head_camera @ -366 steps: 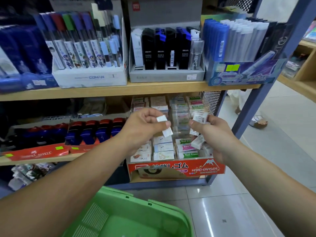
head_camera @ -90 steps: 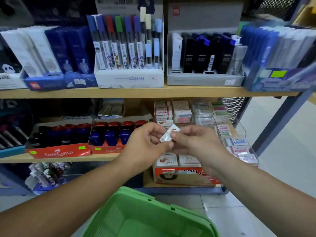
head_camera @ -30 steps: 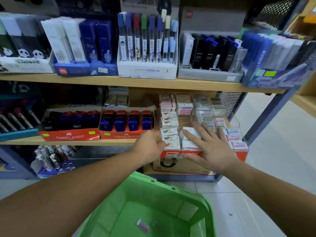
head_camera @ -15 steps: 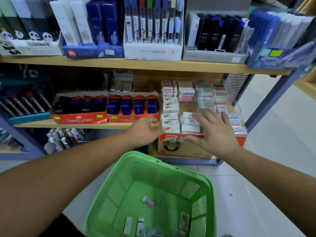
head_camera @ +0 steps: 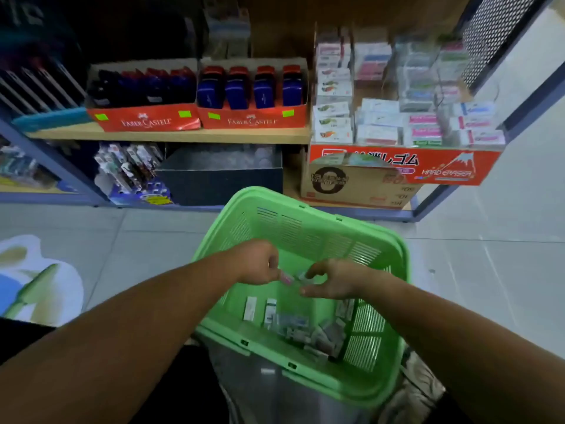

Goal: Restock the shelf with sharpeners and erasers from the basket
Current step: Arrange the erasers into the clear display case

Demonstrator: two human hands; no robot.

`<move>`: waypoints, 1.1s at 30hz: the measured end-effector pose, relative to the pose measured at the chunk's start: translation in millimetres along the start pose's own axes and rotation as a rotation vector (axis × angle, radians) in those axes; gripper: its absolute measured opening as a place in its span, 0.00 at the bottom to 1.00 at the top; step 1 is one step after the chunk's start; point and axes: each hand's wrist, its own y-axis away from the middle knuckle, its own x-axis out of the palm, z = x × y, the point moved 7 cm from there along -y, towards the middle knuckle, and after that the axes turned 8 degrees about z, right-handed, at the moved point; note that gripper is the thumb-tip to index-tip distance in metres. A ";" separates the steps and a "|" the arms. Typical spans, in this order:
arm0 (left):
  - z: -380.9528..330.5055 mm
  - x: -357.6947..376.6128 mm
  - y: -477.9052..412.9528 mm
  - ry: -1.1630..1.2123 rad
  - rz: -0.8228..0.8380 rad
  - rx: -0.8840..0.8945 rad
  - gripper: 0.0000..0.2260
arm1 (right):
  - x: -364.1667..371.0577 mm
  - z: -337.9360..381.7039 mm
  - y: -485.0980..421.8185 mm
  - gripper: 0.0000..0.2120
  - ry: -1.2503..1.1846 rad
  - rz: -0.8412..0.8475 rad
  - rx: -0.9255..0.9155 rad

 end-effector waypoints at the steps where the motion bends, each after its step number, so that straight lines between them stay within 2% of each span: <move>1: 7.2 18.5 -6.9 -0.017 0.059 -0.020 0.15 | 13.1 -10.7 -11.5 0.39 -0.050 -0.005 0.054; 3: 20.6 52.5 -20.1 -0.018 0.146 -0.051 0.17 | 47.4 -30.9 -36.2 0.43 -0.056 0.044 0.165; 5: 34.2 81.0 -30.8 0.028 0.185 -0.092 0.21 | 77.2 -42.5 -53.9 0.47 0.072 0.116 0.244; 10: 57.8 124.2 -48.0 -0.071 0.285 -0.127 0.40 | 97.9 -52.6 -73.8 0.62 0.161 0.113 0.329; 13: 65.8 130.7 -48.1 -0.050 0.310 -0.163 0.45 | 102.4 -54.8 -77.0 0.53 0.255 0.054 0.313; 18: 49.7 147.8 -42.9 -0.047 0.328 -0.119 0.49 | 110.1 -64.5 -70.5 0.42 0.289 0.119 0.290; 25: 30.3 159.3 -55.3 0.009 0.439 -0.054 0.52 | 140.3 -56.7 -70.7 0.44 0.358 0.234 0.307; 28: 27.9 160.8 -61.7 0.054 0.431 -0.042 0.47 | 135.2 -53.7 -68.1 0.37 0.338 0.302 0.312; 31: 24.1 166.9 -61.4 -0.079 0.383 -0.011 0.36 | 136.2 -48.8 -66.8 0.29 0.324 0.354 0.273; 33: 24.2 168.7 -63.4 -0.068 0.344 0.000 0.36 | 136.0 -46.0 -68.5 0.28 0.329 0.336 0.246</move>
